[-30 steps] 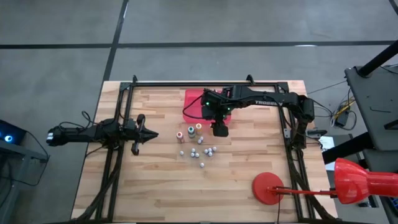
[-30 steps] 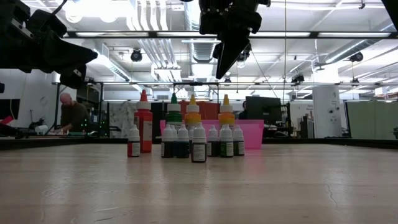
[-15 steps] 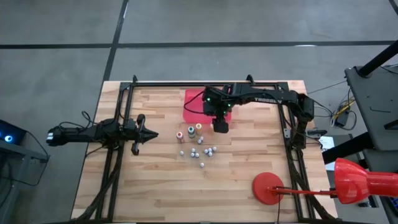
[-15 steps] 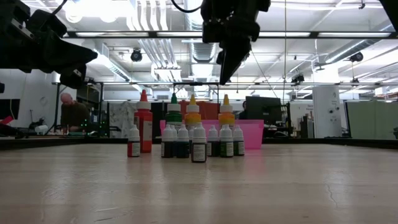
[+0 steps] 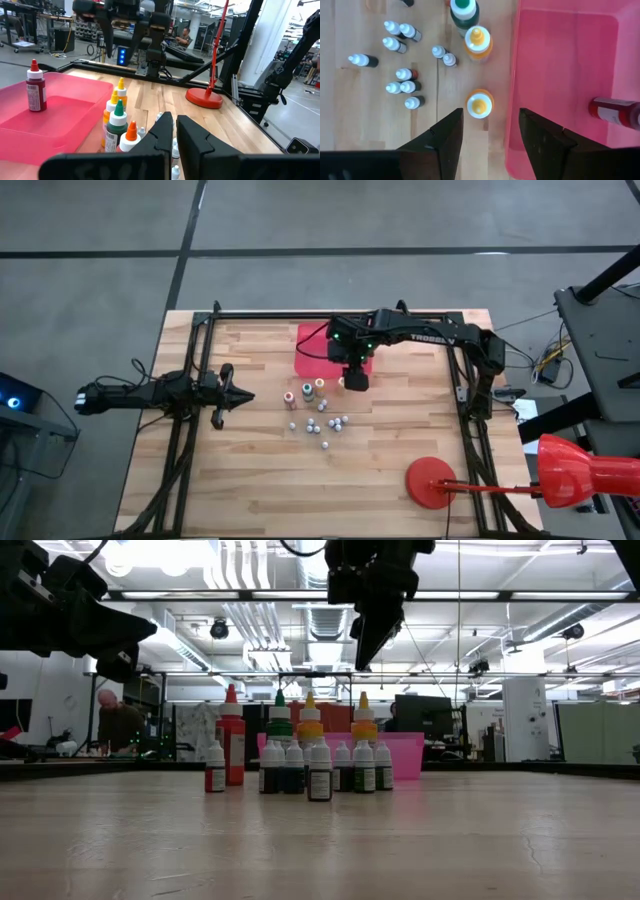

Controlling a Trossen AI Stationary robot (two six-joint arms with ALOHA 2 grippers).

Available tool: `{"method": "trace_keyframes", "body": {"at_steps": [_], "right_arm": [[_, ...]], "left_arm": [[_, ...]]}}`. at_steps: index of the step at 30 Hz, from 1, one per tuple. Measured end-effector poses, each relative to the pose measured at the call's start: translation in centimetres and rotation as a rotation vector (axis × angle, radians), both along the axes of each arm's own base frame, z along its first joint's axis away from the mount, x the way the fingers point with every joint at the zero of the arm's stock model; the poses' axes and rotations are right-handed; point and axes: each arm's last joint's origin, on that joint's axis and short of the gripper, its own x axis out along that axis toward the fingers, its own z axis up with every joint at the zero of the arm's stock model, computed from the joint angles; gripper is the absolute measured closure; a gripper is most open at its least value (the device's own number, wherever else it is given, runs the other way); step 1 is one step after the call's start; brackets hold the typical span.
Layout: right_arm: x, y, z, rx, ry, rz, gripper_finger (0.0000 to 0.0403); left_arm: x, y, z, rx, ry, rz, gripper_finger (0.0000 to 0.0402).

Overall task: Pick & Place food coloring
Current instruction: Put the large yellow food coloring bottle into the pink bin

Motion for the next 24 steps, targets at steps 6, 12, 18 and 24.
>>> {"method": "trace_keyframes", "body": {"at_steps": [6,12,18,24], "right_arm": [[-0.2,0.1,0.9,0.004,0.013,-0.003,0.0220],[-0.3,0.1,1.3,0.005,0.015,-0.003,0.0220],[0.1,0.0,0.4,0.012,0.043,-0.002,0.0220],[0.8,-0.1,-1.2,0.019,0.086,0.009,0.0220]], "left_arm": [[0.0,0.0,0.0,0.000,0.000,0.000,0.0402],[0.0,0.0,0.0,0.000,0.000,0.000,0.0402],[0.0,0.0,0.0,0.000,0.000,0.000,0.0402],[0.0,0.0,0.0,0.000,0.000,0.000,0.0402]]}}
